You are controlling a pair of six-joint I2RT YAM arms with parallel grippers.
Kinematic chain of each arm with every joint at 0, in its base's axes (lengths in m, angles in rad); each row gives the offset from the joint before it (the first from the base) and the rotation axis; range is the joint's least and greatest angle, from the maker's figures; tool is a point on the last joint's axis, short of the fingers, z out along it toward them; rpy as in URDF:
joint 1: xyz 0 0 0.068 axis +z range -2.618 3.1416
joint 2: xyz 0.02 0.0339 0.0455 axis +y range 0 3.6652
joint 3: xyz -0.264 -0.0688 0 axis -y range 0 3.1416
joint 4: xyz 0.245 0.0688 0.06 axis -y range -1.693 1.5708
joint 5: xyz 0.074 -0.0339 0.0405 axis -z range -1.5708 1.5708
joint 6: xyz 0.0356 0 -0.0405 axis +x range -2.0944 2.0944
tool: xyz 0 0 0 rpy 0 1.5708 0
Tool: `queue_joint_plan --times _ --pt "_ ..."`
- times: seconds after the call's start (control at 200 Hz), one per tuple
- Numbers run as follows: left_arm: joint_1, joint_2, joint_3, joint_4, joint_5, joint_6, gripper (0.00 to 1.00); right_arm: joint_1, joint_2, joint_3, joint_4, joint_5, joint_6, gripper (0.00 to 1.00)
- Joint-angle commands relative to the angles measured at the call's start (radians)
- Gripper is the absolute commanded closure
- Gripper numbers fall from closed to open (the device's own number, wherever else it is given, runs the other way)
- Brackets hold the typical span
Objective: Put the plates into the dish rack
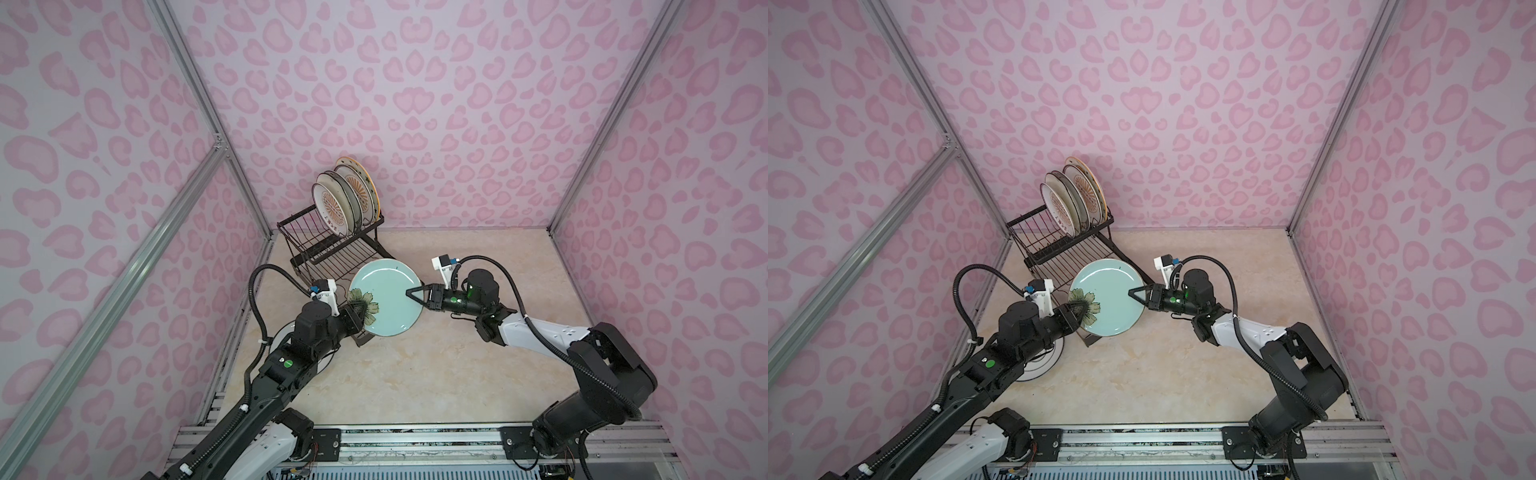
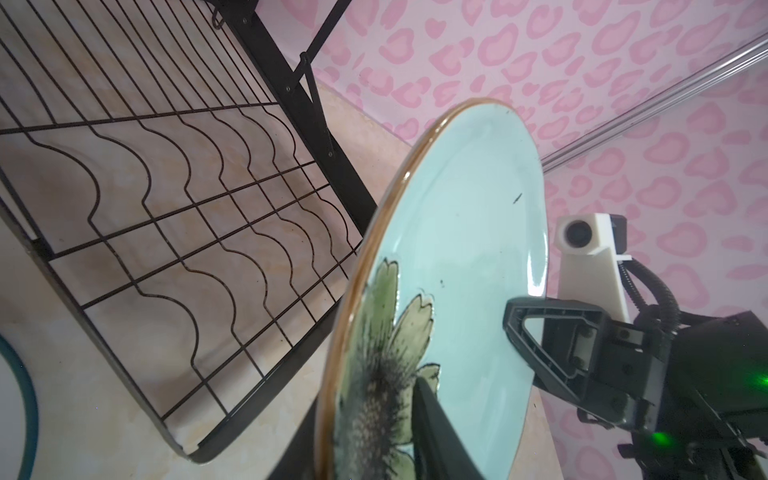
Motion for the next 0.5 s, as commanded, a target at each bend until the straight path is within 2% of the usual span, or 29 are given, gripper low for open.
queue_joint_plan --times 0.0,0.255,0.495 --pt "0.004 -0.016 0.003 -0.003 0.009 0.031 0.59 -0.009 -0.014 -0.002 0.062 -0.009 -0.013 1.0" --pt "0.012 -0.073 0.016 -0.084 -0.031 0.06 0.48 -0.034 -0.041 0.003 -0.002 0.032 -0.054 1.0" --pt "0.021 -0.146 0.023 -0.155 -0.062 0.085 0.45 -0.043 -0.044 0.1 -0.111 0.109 -0.156 1.0"
